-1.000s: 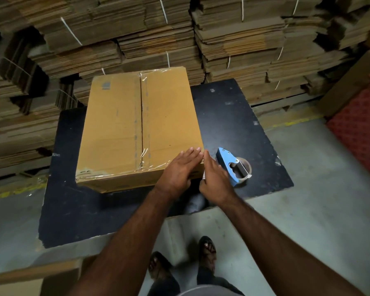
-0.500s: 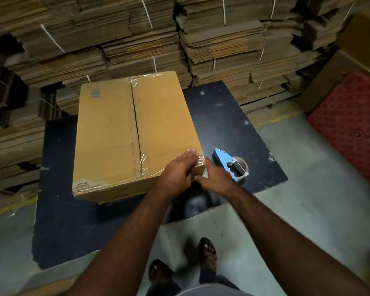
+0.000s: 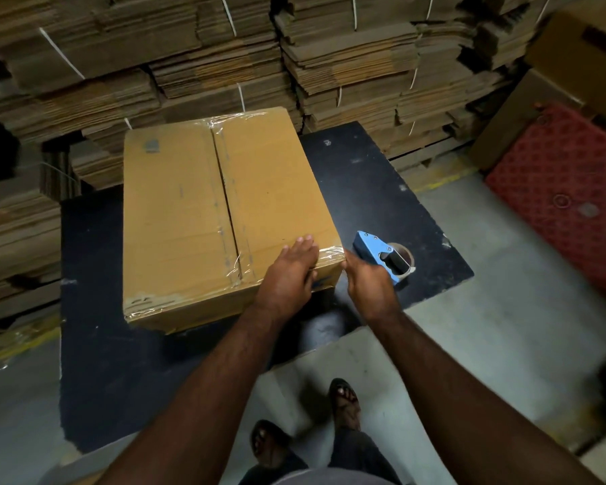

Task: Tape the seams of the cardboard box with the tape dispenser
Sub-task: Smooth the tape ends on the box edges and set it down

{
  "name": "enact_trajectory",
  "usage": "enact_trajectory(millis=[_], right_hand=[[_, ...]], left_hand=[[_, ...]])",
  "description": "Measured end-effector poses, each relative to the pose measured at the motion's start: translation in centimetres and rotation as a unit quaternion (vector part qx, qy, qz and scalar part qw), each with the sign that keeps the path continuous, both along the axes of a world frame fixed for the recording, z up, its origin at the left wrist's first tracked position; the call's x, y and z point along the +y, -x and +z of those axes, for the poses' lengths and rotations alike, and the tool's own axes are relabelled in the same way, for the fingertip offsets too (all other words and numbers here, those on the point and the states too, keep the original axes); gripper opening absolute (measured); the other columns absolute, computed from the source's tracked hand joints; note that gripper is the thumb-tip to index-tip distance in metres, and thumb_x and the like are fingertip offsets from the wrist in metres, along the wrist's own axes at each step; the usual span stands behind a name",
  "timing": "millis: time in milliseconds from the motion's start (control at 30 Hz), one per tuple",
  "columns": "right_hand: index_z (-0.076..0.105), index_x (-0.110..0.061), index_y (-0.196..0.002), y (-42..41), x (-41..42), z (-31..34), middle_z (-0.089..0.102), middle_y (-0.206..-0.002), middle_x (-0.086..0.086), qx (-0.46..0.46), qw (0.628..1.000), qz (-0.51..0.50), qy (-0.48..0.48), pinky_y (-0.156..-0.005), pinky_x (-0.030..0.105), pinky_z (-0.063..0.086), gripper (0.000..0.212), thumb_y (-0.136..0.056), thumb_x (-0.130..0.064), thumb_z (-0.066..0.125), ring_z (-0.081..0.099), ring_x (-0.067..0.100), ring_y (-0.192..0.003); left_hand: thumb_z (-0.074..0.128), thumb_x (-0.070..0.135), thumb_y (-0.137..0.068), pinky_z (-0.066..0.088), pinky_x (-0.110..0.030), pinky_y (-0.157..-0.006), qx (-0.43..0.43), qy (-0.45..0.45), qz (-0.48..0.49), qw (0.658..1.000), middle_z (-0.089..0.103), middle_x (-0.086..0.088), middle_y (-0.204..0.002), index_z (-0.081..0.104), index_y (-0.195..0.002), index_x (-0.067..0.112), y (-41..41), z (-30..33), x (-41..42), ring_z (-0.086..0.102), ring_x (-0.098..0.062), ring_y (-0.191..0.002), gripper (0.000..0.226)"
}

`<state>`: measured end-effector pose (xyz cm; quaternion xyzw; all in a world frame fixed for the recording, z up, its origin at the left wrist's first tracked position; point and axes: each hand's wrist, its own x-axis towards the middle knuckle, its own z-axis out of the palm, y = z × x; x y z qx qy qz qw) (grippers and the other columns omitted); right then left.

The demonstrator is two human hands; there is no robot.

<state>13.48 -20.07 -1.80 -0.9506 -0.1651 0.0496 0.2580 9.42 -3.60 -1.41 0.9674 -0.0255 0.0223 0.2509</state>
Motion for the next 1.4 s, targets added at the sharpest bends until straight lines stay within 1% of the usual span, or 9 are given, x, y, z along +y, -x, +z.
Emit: enact_trajectory(millis=[67,267,433,567,700,867,1000,1233,1400], right_hand=[[0.049,-0.011,-0.137,0.9,1.0,0.1,0.069,-0.097,0.023,0.020,0.999,-0.046,0.020,-0.074,0.041,0.049,0.041,-0.096,-0.012,0.046,0.067,0.040,-0.089],[-0.017,-0.010,-0.154,4.2,5.7,0.5,0.038,-0.152,0.012,0.226,0.943,-0.162,-0.183,-0.104,0.032,0.035,0.100,-0.087,-0.002,0.057,0.046,0.028,-0.131],[0.010,-0.010,-0.154,2.6,5.8,-0.7,0.044,-0.143,0.008,0.249,0.914,-0.168,-0.272,-0.109,0.033,0.036,0.090,-0.076,0.009,0.051,0.047,0.023,-0.129],[0.037,-0.022,-0.147,1.4,3.5,-0.8,0.053,-0.133,-0.010,0.265,0.899,-0.173,-0.301,-0.111,0.044,0.038,0.079,-0.070,-0.030,0.056,0.053,0.019,-0.127],[0.027,-0.007,-0.153,1.0,4.7,-0.5,0.039,-0.153,0.011,0.177,0.931,-0.212,-0.238,-0.112,0.028,0.025,0.056,-0.103,-0.028,0.042,0.035,0.026,-0.141],[0.058,-0.001,-0.119,-0.1,5.9,-0.8,0.064,-0.117,0.025,0.093,0.942,-0.259,-0.190,-0.088,0.038,0.043,0.044,-0.107,-0.031,0.029,0.058,0.042,-0.111],[0.061,-0.004,-0.123,-0.8,5.1,-0.9,0.063,-0.123,0.020,0.147,0.931,-0.256,-0.216,-0.097,0.037,0.041,0.054,-0.106,-0.041,0.025,0.056,0.037,-0.117],[0.059,-0.001,-0.117,-2.2,5.6,-1.3,0.064,-0.115,0.025,0.107,0.961,-0.201,-0.159,-0.086,0.039,0.043,0.048,-0.107,-0.036,0.028,0.058,0.041,-0.108],[0.049,0.000,-0.134,-4.9,4.9,-0.2,0.054,-0.135,0.024,0.105,0.978,-0.137,-0.116,-0.098,0.040,0.038,0.052,-0.106,-0.038,0.027,0.049,0.040,-0.125]], left_hand=[[0.051,0.004,-0.091,0.008,-0.032,-0.121,0.011,-0.002,-0.013,1.000,0.023,-0.009,-0.161,0.037,-0.148,0.008,0.2,0.0,0.3,0.018,-0.022,-0.150,0.058],[0.059,-0.006,-0.080,0.001,-0.028,-0.119,0.047,0.016,-0.057,0.997,0.011,-0.007,-0.164,0.026,-0.154,0.009,0.0,0.3,1.4,0.008,-0.019,-0.151,0.082],[0.058,-0.005,-0.082,0.004,-0.031,-0.122,0.064,0.025,-0.061,0.996,0.009,-0.006,-0.164,0.026,-0.154,0.009,-0.2,0.7,1.9,0.007,-0.019,-0.151,0.080],[0.054,-0.010,-0.080,0.005,-0.034,-0.123,0.051,0.037,-0.047,0.997,0.011,-0.006,-0.164,0.025,-0.154,0.010,0.2,0.5,1.5,0.008,-0.018,-0.151,0.082],[0.052,-0.013,-0.077,0.005,-0.031,-0.123,0.020,0.037,-0.018,0.999,0.010,-0.007,-0.164,0.018,-0.155,0.008,0.5,0.1,1.0,0.007,-0.018,-0.151,0.088],[0.054,-0.009,-0.081,0.002,-0.028,-0.121,0.027,0.009,-0.023,0.999,0.009,-0.009,-0.164,0.017,-0.155,0.007,0.2,-0.5,0.7,0.006,-0.020,-0.151,0.085],[0.053,-0.013,-0.075,0.002,-0.029,-0.121,0.028,0.017,-0.012,0.999,0.012,-0.009,-0.164,0.023,-0.154,0.007,0.4,-0.5,0.7,0.008,-0.021,-0.151,0.087],[0.058,-0.008,-0.077,0.003,-0.028,-0.122,0.018,0.003,-0.005,1.000,0.017,-0.010,-0.163,0.031,-0.152,0.007,0.3,-0.7,0.3,0.013,-0.022,-0.151,0.081],[0.047,0.021,-0.101,0.010,-0.030,-0.120,0.017,0.014,0.032,0.999,0.027,-0.009,-0.160,0.038,-0.149,0.007,0.8,-0.1,-0.1,0.022,-0.022,-0.148,0.051]])
